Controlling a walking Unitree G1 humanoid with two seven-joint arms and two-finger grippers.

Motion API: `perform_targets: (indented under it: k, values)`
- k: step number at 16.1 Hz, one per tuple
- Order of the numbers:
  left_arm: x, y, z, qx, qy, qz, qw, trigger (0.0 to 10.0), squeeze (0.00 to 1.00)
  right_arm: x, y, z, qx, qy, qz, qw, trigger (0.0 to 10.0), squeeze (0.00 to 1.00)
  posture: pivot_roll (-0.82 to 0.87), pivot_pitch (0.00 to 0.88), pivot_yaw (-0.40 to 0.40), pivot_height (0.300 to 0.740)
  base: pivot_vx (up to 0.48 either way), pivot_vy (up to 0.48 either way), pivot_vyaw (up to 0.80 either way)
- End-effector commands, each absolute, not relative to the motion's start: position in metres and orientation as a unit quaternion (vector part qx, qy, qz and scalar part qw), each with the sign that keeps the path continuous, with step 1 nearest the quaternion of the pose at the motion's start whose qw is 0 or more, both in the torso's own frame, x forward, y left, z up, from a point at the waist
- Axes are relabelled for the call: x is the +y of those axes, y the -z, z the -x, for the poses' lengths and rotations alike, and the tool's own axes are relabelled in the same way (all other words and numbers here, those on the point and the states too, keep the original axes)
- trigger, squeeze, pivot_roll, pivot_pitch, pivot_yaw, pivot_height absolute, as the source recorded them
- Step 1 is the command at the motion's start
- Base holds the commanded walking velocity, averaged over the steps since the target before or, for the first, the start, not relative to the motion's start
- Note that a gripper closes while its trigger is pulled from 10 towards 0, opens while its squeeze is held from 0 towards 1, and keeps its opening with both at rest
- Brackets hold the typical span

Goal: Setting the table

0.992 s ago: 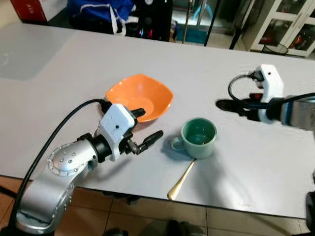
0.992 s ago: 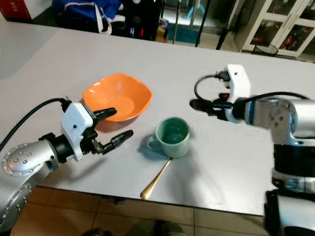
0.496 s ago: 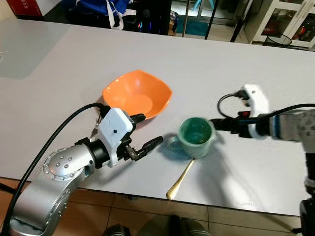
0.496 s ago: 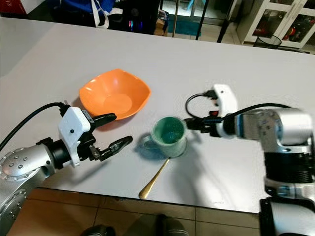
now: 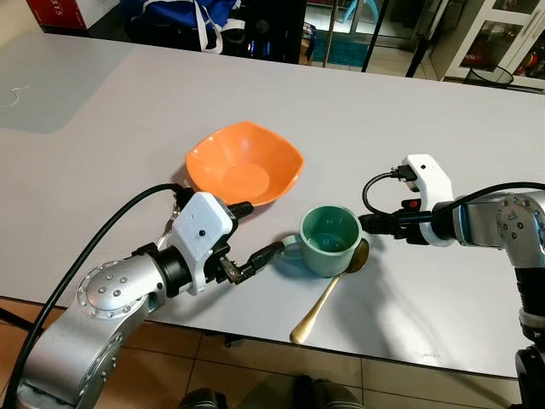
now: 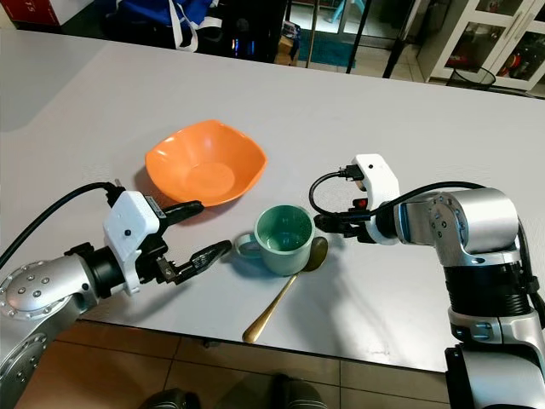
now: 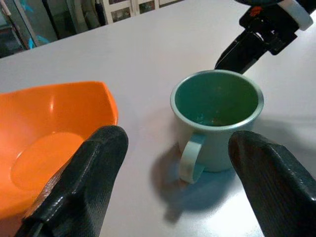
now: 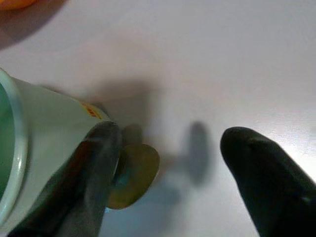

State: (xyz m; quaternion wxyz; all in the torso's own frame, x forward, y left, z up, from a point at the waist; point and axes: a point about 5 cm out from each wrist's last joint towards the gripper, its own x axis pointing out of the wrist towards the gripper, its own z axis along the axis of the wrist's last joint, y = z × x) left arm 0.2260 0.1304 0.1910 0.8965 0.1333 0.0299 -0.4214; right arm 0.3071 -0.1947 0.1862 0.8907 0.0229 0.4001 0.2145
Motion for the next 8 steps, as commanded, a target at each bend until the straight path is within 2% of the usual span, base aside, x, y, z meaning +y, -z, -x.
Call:
perform_targets:
  k: [1, 8]
  values:
    - [0.1293, -0.192, -0.2227, 0.03, 0.425, -0.136, 0.894, 10.0, 0.0, -0.2007, -0.1913, -0.3076, 0.392, -0.202, -0.018, 0.897, 0.0, 0.0, -0.05, 0.119, -0.048, 0.74, 0.0, 0.0, 0.0]
    - [0.1334, -0.193, -0.2208, 0.033, 0.42, -0.146, 0.895, 10.0, 0.0, -0.1951, -0.2008, -0.3076, 0.359, -0.222, -0.035, 0.906, 0.0, 0.0, -0.05, 0.121, -0.054, 0.74, 0.0, 0.0, 0.0]
